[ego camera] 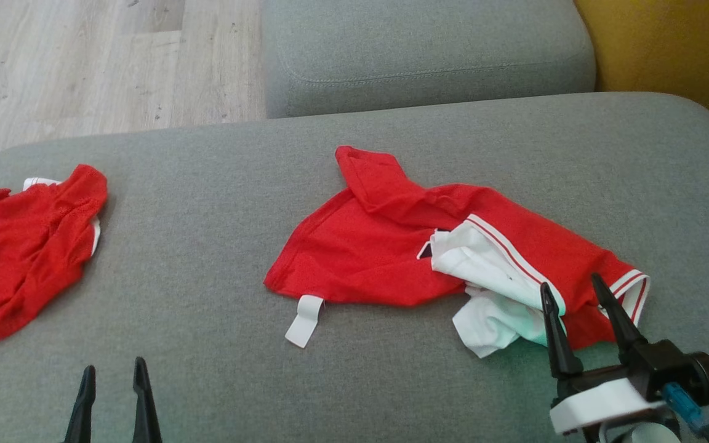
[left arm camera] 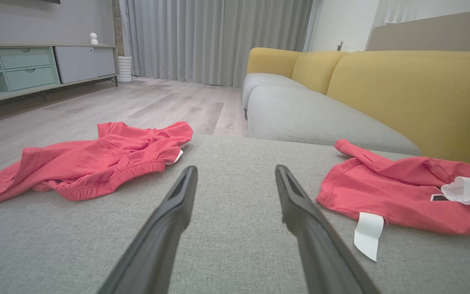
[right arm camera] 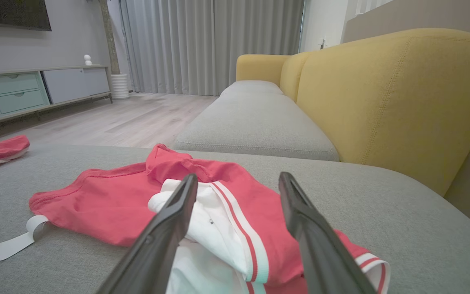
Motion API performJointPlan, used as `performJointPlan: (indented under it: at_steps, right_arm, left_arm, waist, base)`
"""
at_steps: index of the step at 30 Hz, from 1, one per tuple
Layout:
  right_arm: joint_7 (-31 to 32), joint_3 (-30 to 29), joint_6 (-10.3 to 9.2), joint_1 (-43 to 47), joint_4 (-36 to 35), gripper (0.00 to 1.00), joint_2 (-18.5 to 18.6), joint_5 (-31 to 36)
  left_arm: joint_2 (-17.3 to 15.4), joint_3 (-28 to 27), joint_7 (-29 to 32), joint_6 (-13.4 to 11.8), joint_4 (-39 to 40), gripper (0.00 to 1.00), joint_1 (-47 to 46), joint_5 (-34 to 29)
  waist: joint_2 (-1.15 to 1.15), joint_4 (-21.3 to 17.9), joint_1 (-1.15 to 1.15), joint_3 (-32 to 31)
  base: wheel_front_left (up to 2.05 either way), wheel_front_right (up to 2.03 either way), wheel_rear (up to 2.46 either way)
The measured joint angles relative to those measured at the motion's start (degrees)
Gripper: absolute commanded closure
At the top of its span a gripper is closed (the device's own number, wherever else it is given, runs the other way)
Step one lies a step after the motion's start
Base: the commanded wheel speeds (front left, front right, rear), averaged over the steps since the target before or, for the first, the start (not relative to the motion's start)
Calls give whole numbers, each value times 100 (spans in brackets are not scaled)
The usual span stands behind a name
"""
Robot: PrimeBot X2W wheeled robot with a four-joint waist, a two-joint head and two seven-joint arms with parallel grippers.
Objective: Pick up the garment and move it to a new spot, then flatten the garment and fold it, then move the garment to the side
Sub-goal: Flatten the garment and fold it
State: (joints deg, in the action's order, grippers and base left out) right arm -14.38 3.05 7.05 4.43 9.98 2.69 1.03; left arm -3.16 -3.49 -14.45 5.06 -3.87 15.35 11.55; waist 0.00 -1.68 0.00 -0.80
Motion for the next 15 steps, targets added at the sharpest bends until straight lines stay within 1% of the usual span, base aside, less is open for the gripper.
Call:
performJointPlan:
  at_steps: [10,15]
  right_arm:
    - [0,40,0,-2,5,0,0,-1]
    - [0,242,0,-48,2,0,-3,-2]
  left_arm:
    - [4,7,0,4,-31,0,-3,-1]
    - [4,191,0,55,-162,0,-277,-69]
  waist:
    - [0,-74,0,26]
    - [0,-249,0,104]
  base:
    - [0,0,0]
    - [0,0,0]
